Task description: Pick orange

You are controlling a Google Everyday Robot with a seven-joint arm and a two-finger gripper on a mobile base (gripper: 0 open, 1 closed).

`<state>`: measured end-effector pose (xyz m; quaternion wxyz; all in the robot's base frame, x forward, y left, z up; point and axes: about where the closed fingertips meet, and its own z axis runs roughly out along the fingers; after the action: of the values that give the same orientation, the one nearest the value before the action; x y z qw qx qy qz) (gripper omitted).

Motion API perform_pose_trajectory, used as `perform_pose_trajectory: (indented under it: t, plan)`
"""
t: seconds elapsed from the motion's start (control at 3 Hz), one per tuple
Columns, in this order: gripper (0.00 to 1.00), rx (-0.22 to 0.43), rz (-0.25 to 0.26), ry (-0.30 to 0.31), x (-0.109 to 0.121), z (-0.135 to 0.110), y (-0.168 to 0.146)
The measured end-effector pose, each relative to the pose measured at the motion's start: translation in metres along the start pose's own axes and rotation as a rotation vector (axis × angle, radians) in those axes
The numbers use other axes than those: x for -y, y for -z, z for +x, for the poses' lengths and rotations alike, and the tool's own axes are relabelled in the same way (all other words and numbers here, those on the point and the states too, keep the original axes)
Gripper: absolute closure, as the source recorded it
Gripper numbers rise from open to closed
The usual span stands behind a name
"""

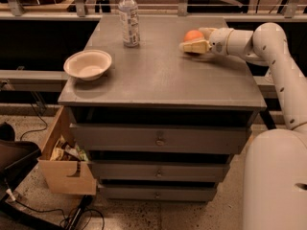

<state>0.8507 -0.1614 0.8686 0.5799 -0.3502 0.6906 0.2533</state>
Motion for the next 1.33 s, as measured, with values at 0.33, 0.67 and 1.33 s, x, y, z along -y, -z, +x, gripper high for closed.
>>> perform_pose_trajectory:
  t: [0.33,0.67,1.33]
  plan:
    - [0.48,-0.001,-0.004,0.000,-0.0019,-0.0001,-0.0028]
    - [0.73,-0.001,-0.010,-0.001,-0.0040,0.0005,-0.0068]
    - [1.00,-0.002,-0.019,-0.003,-0.0073,0.0016,-0.0127]
